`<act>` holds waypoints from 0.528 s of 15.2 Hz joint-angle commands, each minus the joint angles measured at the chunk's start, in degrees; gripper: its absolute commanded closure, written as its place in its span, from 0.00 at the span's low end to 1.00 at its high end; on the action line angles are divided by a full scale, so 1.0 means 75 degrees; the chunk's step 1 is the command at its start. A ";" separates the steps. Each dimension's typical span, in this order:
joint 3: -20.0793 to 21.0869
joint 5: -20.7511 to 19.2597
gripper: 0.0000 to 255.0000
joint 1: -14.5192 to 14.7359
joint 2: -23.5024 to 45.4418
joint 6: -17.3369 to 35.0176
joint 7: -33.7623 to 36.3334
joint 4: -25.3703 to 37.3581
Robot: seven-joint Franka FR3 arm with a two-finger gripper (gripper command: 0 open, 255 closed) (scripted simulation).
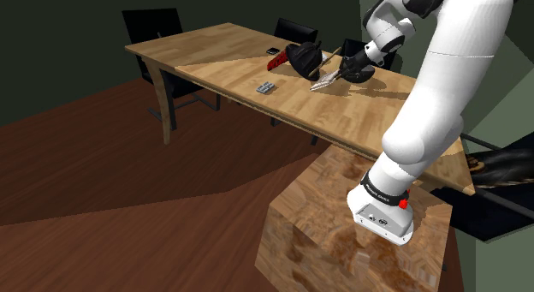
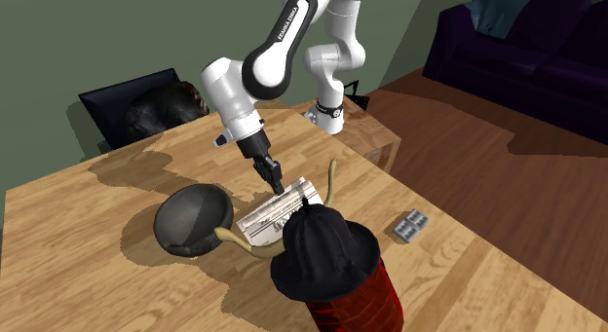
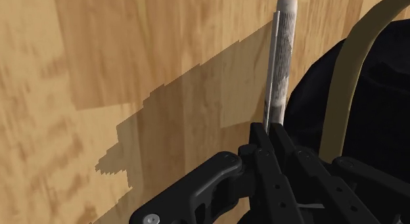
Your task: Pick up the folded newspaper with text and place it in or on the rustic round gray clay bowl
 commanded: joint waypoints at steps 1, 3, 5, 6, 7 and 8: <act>0.0003 0.0001 1.00 0.0004 0.0002 0.0001 0.0002 -0.0005; -0.0050 -0.0194 1.00 0.0053 -0.0155 -0.0045 0.0188 0.0026; -0.0098 -0.0386 1.00 0.0100 -0.0309 -0.0096 0.0375 0.0063; -0.0120 -0.0482 1.00 0.0121 -0.0384 -0.0123 0.0468 0.0084; -0.0141 -0.0576 1.00 0.0142 -0.0458 -0.0151 0.0561 0.0107; -0.0160 -0.0670 1.00 0.0162 -0.0532 -0.0181 0.0654 0.0131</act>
